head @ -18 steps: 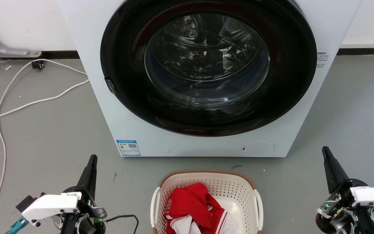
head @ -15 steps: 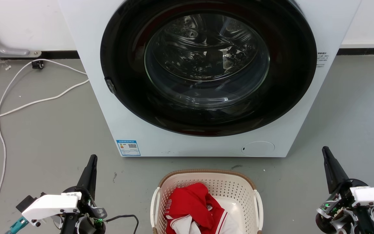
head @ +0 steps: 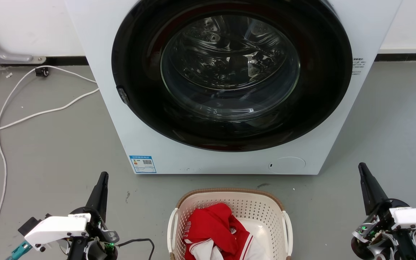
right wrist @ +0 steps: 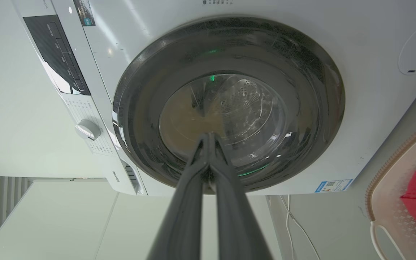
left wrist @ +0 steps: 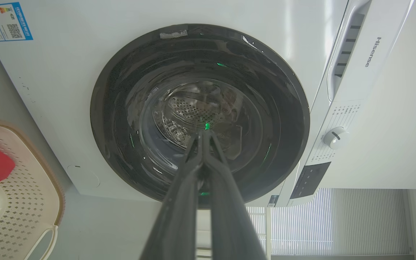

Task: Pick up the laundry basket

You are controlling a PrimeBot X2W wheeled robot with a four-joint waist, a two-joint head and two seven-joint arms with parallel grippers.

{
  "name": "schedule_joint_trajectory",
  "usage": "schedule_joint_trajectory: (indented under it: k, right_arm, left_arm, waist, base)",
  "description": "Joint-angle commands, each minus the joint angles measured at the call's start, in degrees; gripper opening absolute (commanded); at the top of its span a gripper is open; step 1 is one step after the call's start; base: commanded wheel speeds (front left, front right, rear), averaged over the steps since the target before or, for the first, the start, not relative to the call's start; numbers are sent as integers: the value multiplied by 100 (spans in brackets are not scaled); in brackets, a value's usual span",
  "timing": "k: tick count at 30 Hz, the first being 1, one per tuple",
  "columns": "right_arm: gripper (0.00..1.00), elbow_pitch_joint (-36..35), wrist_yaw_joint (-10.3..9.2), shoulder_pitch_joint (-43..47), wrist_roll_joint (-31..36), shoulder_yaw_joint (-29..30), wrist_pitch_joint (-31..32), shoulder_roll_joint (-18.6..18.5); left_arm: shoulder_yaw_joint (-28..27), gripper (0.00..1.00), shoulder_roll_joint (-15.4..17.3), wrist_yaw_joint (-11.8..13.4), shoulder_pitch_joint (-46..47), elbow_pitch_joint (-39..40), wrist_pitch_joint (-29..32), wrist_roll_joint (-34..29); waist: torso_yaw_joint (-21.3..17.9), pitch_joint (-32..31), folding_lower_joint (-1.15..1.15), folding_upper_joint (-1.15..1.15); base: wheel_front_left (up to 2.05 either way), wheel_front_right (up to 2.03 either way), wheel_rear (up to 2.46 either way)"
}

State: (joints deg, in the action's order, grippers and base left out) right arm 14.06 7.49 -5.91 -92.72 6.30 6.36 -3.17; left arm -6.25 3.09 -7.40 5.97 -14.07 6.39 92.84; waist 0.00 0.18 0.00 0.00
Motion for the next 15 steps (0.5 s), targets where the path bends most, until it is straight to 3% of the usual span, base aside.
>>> schedule_joint_trajectory:
  k: [1, 15]
  right_arm:
    - [0, 5, 0, -65, 31, 9, 22, 20]
    - [0, 5, 0, -66, 37, 14, 24, 22]
  left_arm:
    - [-23, 0, -4, -27, 51, -7, 6, -42]
    - [-28, 0, -8, -27, 51, -7, 14, -38]
  waist:
    - [0, 0, 0, 0]
    - [0, 0, 0, 0]
  base:
    - [0, 0, 0]
    - [0, 0, 0]
